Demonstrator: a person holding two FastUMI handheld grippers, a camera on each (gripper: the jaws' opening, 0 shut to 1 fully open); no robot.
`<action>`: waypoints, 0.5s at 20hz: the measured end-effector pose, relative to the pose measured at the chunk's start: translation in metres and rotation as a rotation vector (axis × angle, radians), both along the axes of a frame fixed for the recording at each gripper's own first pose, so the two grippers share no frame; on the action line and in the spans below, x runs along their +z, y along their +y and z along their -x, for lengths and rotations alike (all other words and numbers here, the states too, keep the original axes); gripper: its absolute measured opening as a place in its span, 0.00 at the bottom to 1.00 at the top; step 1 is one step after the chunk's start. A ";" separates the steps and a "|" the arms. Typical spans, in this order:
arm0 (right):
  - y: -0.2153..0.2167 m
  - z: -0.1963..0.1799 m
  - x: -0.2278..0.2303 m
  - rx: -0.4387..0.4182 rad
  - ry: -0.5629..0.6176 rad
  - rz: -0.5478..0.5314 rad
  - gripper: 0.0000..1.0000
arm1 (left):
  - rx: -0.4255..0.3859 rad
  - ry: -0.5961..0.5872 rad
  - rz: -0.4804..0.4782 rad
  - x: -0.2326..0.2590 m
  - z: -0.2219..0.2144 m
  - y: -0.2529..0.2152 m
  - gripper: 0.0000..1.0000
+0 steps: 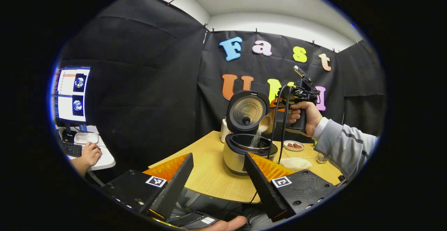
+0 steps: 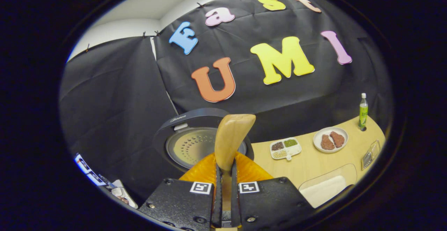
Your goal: Close the left gripper, press the button to open the rice cooker; take a wooden spoon from the chopstick holder with the right hand, scoop a spoonful of rice and pour it into the rice cooker, then put the wooden spoon back into the chopstick holder.
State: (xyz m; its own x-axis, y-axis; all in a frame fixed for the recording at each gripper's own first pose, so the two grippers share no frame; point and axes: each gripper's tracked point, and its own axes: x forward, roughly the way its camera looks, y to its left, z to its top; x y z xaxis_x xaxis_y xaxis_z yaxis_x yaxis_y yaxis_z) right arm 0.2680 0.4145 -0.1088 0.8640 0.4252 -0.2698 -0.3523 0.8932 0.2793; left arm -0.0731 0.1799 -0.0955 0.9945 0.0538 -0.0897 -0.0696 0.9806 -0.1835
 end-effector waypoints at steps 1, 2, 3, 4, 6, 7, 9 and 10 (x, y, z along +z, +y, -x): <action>-0.001 0.001 -0.002 0.004 -0.016 0.028 0.15 | 0.004 0.002 -0.007 -0.001 0.001 0.000 0.94; -0.003 0.001 -0.003 0.004 -0.032 0.055 0.16 | 0.009 0.005 -0.013 -0.003 0.000 0.001 0.94; -0.001 0.002 -0.002 0.008 -0.051 0.083 0.15 | 0.010 0.012 -0.017 -0.006 0.000 0.000 0.94; 0.002 0.004 0.001 0.020 -0.070 0.110 0.15 | 0.008 0.019 -0.019 -0.008 -0.001 0.000 0.94; 0.011 0.010 0.004 0.059 -0.127 0.171 0.15 | 0.019 0.032 -0.025 -0.011 0.000 0.001 0.94; 0.012 0.015 0.005 0.072 -0.160 0.207 0.16 | 0.029 0.034 -0.032 -0.011 0.000 0.004 0.94; 0.016 0.020 0.004 0.089 -0.208 0.270 0.15 | 0.033 0.029 -0.035 -0.010 0.002 0.005 0.94; 0.020 0.022 0.001 0.097 -0.217 0.289 0.16 | 0.031 0.028 -0.029 -0.010 0.003 0.004 0.94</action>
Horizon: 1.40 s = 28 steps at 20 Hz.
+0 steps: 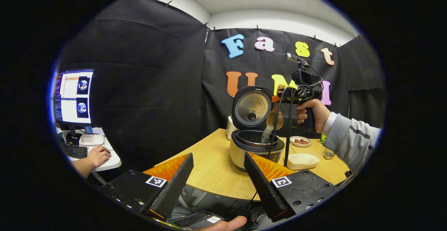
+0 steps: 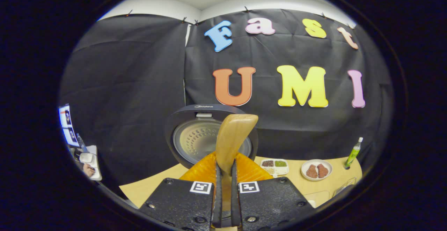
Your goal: Close the left gripper, press the button to open the rice cooker; take a wooden spoon from the chopstick holder with the right hand, scoop a spoonful of rice and pour it into the rice cooker, then put the wooden spoon back into the chopstick holder.
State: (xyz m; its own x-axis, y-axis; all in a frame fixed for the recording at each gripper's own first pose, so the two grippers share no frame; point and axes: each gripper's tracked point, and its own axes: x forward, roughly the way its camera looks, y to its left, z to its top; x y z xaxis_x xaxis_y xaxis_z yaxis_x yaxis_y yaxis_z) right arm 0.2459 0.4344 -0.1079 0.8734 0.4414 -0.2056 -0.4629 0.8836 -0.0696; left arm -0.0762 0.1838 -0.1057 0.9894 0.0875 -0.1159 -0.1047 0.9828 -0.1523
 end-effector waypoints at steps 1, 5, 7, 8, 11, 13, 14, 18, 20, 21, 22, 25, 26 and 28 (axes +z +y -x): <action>0.003 0.001 -0.004 0.009 -0.004 0.016 0.15 | -0.004 0.000 0.005 -0.001 0.001 0.000 0.94; 0.012 0.004 -0.018 0.019 -0.021 0.086 0.13 | -0.008 -0.011 -0.012 0.000 0.002 -0.001 0.94; 0.012 0.004 -0.021 0.031 -0.053 0.143 0.15 | -0.007 -0.008 -0.018 -0.002 0.001 -0.003 0.94; 0.008 0.005 -0.023 0.027 -0.075 0.184 0.13 | -0.009 -0.006 -0.018 -0.003 0.000 -0.004 0.94; -0.011 0.003 -0.027 0.001 -0.102 0.233 0.16 | -0.012 0.001 -0.012 -0.003 0.000 -0.007 0.94; -0.024 -0.002 -0.023 -0.020 -0.095 0.212 0.16 | -0.014 0.003 -0.002 -0.003 0.000 -0.011 0.94; -0.031 -0.003 -0.020 -0.026 -0.090 0.198 0.16 | -0.019 0.003 -0.001 -0.003 0.000 -0.015 0.94; -0.078 -0.009 0.005 -0.082 -0.092 0.141 0.17 | -0.012 -0.013 -0.038 0.008 0.001 -0.018 0.94; -0.111 -0.010 0.022 -0.119 -0.095 0.105 0.17 | -0.019 -0.025 -0.041 0.017 0.001 -0.026 0.94; -0.130 -0.010 0.032 -0.139 -0.097 0.092 0.17 | -0.025 -0.032 -0.039 0.022 0.002 -0.031 0.94; -0.150 -0.012 0.040 -0.162 -0.100 0.082 0.17 | -0.029 -0.039 -0.038 0.027 0.003 -0.035 0.94; -0.213 -0.021 0.059 -0.237 -0.120 0.049 0.17 | -0.034 -0.073 -0.056 0.046 0.004 -0.048 0.94; -0.238 -0.024 0.062 -0.266 -0.120 0.045 0.17 | -0.035 -0.091 -0.068 0.051 0.004 -0.052 0.94; -0.286 -0.028 0.070 -0.316 -0.132 0.057 0.17 | -0.032 -0.109 -0.070 0.060 0.005 -0.057 0.94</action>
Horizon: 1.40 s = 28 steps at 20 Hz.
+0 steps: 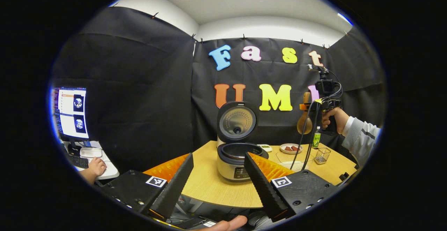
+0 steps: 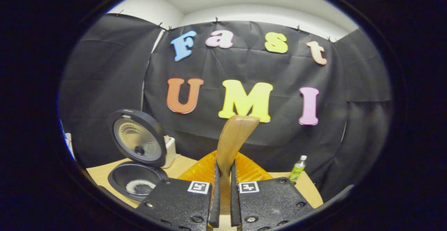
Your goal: Close the left gripper, press the button to open the rice cooker; take a wooden spoon from the chopstick holder with the right hand, scoop a spoonful of rice and pour it into the rice cooker, then put the wooden spoon back into the chopstick holder.
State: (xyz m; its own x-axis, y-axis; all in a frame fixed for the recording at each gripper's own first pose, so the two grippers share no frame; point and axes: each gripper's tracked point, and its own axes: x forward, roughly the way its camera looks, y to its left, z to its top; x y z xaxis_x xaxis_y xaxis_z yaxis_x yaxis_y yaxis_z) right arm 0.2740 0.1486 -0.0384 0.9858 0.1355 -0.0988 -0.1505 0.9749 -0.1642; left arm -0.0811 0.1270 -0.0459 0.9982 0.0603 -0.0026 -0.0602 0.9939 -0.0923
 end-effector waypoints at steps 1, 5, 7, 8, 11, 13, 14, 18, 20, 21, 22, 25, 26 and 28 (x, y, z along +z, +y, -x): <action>-0.022 -0.002 0.007 -0.019 -0.018 0.003 0.17 | 0.003 0.007 0.009 0.001 -0.004 -0.002 0.94; -0.103 -0.014 0.000 -0.093 -0.040 0.009 0.18 | 0.022 -0.022 0.036 0.026 -0.005 -0.010 0.94; -0.135 -0.021 -0.014 -0.122 -0.025 -0.001 0.18 | 0.033 -0.048 0.058 0.038 -0.008 -0.012 0.94; -0.149 -0.026 -0.022 -0.132 -0.015 -0.012 0.18 | 0.036 -0.056 0.069 0.043 -0.011 -0.014 0.94; -0.185 -0.041 -0.053 -0.169 0.025 -0.059 0.18 | 0.044 -0.067 0.076 0.052 -0.018 -0.019 0.94; -0.205 -0.048 -0.079 -0.196 0.060 -0.084 0.18 | 0.055 -0.073 0.056 0.054 -0.019 -0.021 0.94; -0.213 -0.050 -0.090 -0.205 0.075 -0.092 0.18 | 0.059 -0.073 0.044 0.056 -0.022 -0.022 0.94; -0.239 -0.061 -0.130 -0.223 0.128 -0.137 0.18 | 0.048 -0.085 0.023 0.065 -0.030 -0.036 0.94; -0.246 -0.064 -0.147 -0.229 0.140 -0.151 0.18 | 0.026 -0.084 0.028 0.068 -0.038 -0.046 0.94; -0.249 -0.066 -0.157 -0.230 0.157 -0.158 0.18 | 0.020 -0.082 0.030 0.069 -0.044 -0.050 0.94; -0.250 -0.067 -0.166 -0.228 0.179 -0.170 0.18 | 0.016 -0.082 0.028 0.070 -0.047 -0.055 0.94; -0.252 -0.068 -0.175 -0.204 0.201 -0.222 0.20 | 0.021 -0.072 0.006 0.071 -0.060 -0.065 0.94; -0.256 -0.067 -0.174 -0.216 0.197 -0.222 0.21 | 0.023 -0.071 -0.005 0.071 -0.063 -0.069 0.94; -0.265 -0.058 -0.167 -0.257 0.185 -0.198 0.60 | 0.022 -0.070 -0.029 0.072 -0.070 -0.076 0.94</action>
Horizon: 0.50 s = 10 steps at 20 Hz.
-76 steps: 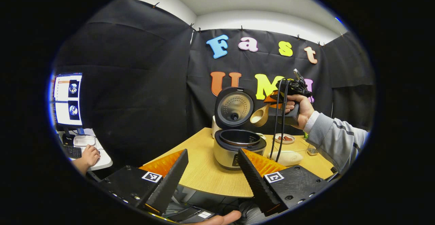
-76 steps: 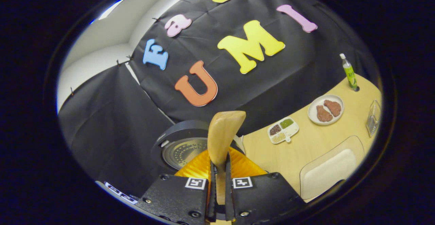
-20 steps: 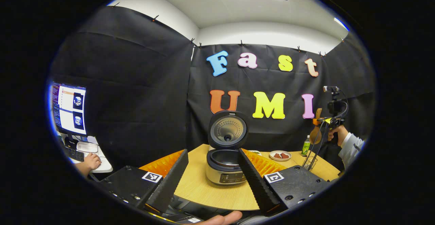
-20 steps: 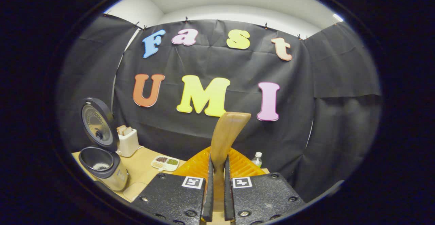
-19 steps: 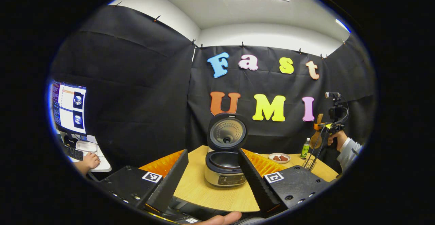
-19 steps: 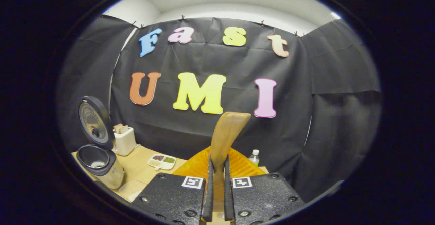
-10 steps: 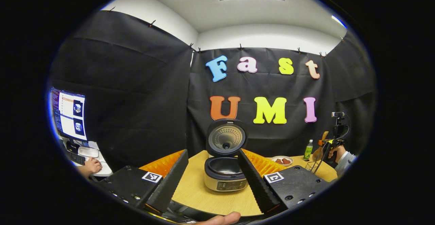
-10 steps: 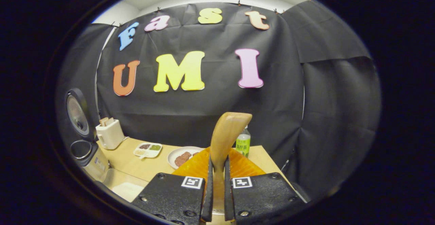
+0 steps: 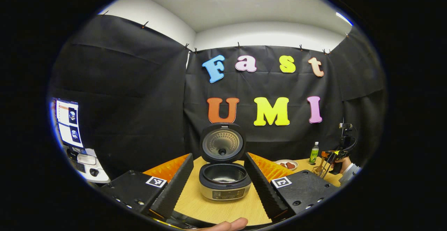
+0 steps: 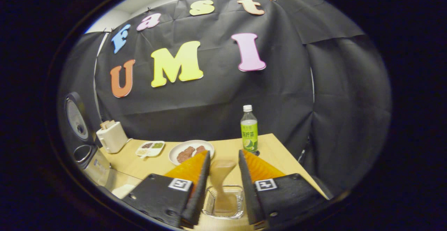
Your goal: Close the left gripper, press the button to open the rice cooker; take a wooden spoon from the chopstick holder with the right hand, scoop a spoonful of rice and pour it into the rice cooker, then put the wooden spoon back into the chopstick holder.
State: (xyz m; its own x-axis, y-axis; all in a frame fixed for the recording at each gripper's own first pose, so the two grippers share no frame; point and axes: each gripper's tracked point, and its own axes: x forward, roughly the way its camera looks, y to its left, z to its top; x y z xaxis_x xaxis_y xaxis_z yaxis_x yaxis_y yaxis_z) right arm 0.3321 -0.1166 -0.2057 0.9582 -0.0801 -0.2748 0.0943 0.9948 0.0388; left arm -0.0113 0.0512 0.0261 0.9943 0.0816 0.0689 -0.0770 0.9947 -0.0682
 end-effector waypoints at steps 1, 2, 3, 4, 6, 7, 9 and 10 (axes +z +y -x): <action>-0.006 -0.008 0.001 -0.020 -0.005 0.026 0.80 | 0.003 0.003 -0.009 -0.003 -0.005 -0.001 0.94; -0.009 -0.008 0.006 -0.036 -0.018 0.045 0.90 | 0.003 0.008 -0.014 -0.003 -0.011 -0.002 0.93; -0.010 -0.001 0.017 -0.047 -0.035 0.052 0.94 | 0.002 0.015 -0.015 -0.004 -0.013 -0.004 0.93; -0.008 0.004 0.026 -0.049 -0.057 0.047 0.94 | 0.003 0.022 -0.013 -0.005 -0.018 -0.005 0.94; -0.006 0.017 0.043 -0.055 -0.100 0.037 0.98 | 0.005 0.026 0.005 0.000 -0.031 -0.005 0.94; -0.003 0.025 0.053 -0.058 -0.129 0.032 1.00 | 0.001 0.028 0.016 0.003 -0.037 -0.006 0.94; -0.006 0.041 0.066 -0.085 -0.167 0.023 1.00 | -0.020 0.042 0.025 0.007 -0.053 -0.008 0.94; -0.002 0.052 0.072 -0.083 -0.183 0.010 1.00 | -0.022 0.048 0.019 0.011 -0.060 -0.007 0.94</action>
